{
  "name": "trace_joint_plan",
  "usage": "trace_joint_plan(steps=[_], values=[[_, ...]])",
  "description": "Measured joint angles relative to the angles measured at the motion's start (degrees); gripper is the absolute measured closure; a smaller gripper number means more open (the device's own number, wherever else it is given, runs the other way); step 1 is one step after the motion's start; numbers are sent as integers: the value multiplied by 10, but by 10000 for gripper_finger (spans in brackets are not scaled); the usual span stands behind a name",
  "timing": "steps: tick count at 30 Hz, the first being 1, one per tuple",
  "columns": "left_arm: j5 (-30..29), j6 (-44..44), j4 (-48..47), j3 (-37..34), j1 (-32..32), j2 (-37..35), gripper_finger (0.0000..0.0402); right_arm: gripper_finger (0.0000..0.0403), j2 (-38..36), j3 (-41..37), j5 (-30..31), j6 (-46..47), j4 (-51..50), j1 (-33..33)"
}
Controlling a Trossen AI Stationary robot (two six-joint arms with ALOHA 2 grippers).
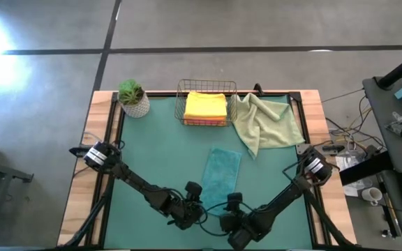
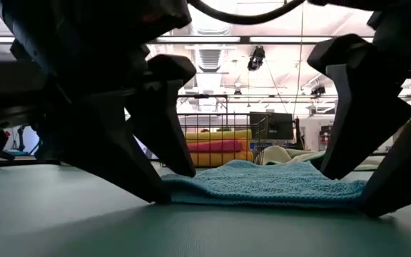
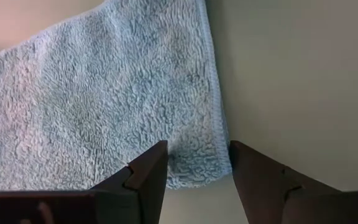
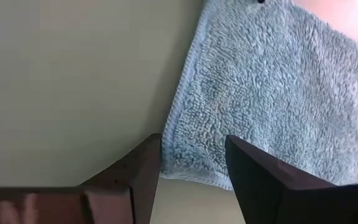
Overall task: Fold microfiber towels
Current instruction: Fold the blue microfiber towel
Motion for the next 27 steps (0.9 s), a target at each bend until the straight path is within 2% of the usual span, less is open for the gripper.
trace_joint_plan(steps=[7, 16, 19, 22, 25, 27], values=[[5, -1, 9, -12, 5, -2, 243, 245, 0, 0, -28, 18, -7, -16], [25, -3, 10, -18, 10, -3, 246, 338, 0, -1, -56, 21, -3, -28], [32, -4, 10, -18, 13, -3, 272, 365, 1, -1, -58, 21, -1, -28], [37, -4, 10, -18, 13, -3, 322, 385, 1, 1, -58, 22, -1, -28], [46, -3, 9, -18, 13, -3, 380, 392, 3, 12, -60, 23, -9, -28], [50, -3, 5, -19, 15, -8, 393, 393, 4, 23, -60, 32, -24, -28]])
